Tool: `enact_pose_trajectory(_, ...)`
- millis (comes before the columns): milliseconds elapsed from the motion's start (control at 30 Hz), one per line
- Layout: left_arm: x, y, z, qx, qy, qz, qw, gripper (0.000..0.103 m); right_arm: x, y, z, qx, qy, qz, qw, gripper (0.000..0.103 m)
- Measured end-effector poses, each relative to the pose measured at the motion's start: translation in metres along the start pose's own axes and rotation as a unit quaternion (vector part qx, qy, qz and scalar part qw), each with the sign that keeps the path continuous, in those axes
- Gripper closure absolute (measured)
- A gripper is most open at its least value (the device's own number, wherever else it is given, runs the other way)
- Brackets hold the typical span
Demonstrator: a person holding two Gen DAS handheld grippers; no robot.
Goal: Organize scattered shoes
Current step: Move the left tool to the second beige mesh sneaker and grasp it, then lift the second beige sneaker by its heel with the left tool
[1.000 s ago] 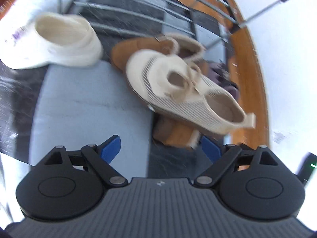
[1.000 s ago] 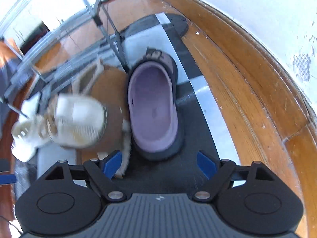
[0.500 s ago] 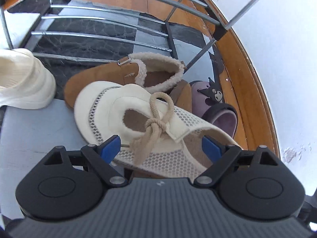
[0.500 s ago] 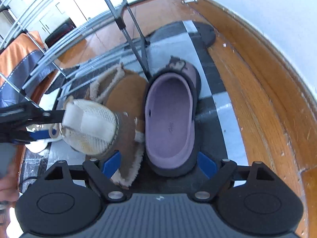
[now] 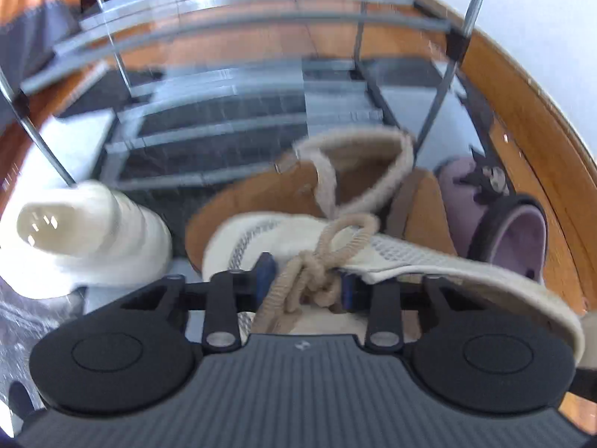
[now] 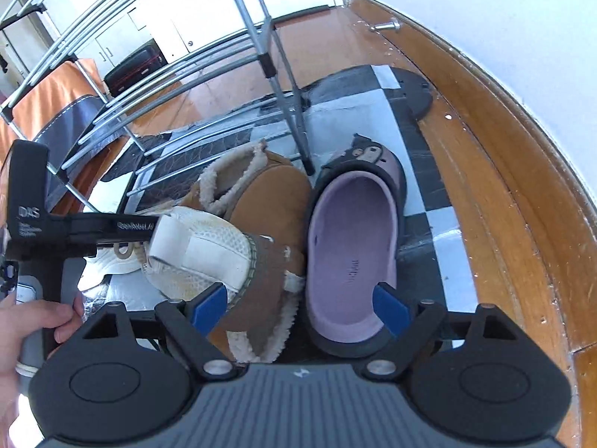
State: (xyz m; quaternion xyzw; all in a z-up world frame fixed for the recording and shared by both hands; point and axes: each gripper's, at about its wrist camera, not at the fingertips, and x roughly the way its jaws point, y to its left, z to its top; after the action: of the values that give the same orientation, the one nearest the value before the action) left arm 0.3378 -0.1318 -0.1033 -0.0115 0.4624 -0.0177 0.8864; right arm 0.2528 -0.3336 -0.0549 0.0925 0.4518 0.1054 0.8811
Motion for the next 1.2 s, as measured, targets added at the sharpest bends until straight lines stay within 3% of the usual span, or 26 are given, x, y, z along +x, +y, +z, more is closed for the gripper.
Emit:
enact_pose_trajectory(233,-0.019,-0.002,-0.010,0.032,-0.062,0.025,0.9972,0.082,0.002,0.012,0.001,0.002,0.003,0.001,1.000,0.017)
enact_pose_trajectory(400,-0.040,0.019,-0.007,0.013,-0.063,-0.002,0.9979,0.087,-0.004,0.000,0.001,0.039,0.004,0.010,0.999,0.017)
enact_pose_trajectory(567,-0.061,0.039,-0.005,0.002,-0.076,0.006,0.9971,0.093,-0.013,-0.007,-0.001,0.050,0.006,-0.003,0.999,0.017)
enact_pose_trajectory(600,-0.069,0.042,-0.003,0.008,-0.087,0.009,0.9961,0.099,-0.015,-0.007,-0.001,0.050,0.005,-0.004,0.999,0.017)
enact_pose_trajectory(633,-0.077,0.042,-0.001,0.025,-0.098,0.012,0.9948,0.100,-0.018,-0.006,-0.001,0.050,0.005,0.000,0.999,0.017)
enact_pose_trajectory(800,-0.093,0.060,0.003,0.024,-0.065,-0.012,0.9975,0.102,-0.029,0.004,-0.001,0.037,0.007,0.007,0.999,0.016)
enact_pose_trajectory(933,-0.088,0.069,-0.010,0.044,-0.050,-0.036,0.9971,0.094,-0.028,0.012,0.000,0.030,0.014,0.011,0.999,0.016)
enact_pose_trajectory(1000,-0.083,0.069,-0.017,0.061,-0.057,-0.044,0.9955,0.074,-0.025,0.017,0.000,0.027,0.017,0.015,0.999,0.016)
enact_pose_trajectory(1033,-0.080,0.068,-0.020,0.073,-0.064,-0.042,0.9944,0.057,-0.024,0.019,0.000,0.026,0.018,0.016,0.999,0.016)
enact_pose_trajectory(1067,-0.077,0.066,-0.022,0.084,-0.069,-0.041,0.9932,0.052,-0.023,0.021,0.000,0.023,0.019,0.016,0.999,0.016)
enact_pose_trajectory(1200,-0.056,0.067,-0.024,0.097,-0.066,-0.048,0.9920,0.049,-0.016,0.022,0.001,0.027,0.021,0.017,0.999,0.016)
